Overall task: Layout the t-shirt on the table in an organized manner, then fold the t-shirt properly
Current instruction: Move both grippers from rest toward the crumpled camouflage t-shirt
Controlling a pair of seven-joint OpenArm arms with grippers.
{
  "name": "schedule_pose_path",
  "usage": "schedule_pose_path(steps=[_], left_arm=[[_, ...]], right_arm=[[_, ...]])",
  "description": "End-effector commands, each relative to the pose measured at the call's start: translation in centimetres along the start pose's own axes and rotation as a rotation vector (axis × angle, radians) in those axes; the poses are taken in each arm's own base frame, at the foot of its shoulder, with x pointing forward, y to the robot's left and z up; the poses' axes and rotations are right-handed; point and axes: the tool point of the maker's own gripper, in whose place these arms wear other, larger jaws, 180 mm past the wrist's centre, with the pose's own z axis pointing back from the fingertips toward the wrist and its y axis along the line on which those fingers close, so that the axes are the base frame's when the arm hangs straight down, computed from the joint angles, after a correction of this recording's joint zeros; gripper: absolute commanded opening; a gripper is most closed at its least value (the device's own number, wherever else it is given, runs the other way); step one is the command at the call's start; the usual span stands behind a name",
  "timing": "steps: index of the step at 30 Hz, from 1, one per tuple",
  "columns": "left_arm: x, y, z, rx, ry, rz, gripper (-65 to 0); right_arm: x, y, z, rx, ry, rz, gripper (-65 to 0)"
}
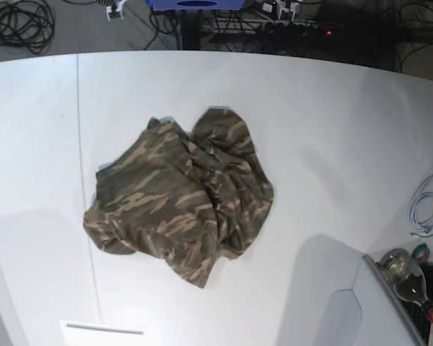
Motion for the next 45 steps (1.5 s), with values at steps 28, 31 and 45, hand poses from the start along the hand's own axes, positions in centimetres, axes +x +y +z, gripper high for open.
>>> schedule_pose_path(steps=[28,31,45], left_arm=[[-1.4,4.2,3.9,0.048,-0.156,-0.068,-65.0],[-1.4,5.2,6.0,0.056,-0.210,-0.102,-65.0],[6.5,6.2,17.2,-0.002,-0.549,-0.143,-65.0]], right_arm=[[-4.3,-1.7,2.8,-0.030,0.040,-0.038,-65.0],[-4.4,-4.3,5.0,-0.085,0.005,-0.112,-65.0],[2.0,-10.9,16.7,-0.268,-0.317,-0.267,-65.0]])
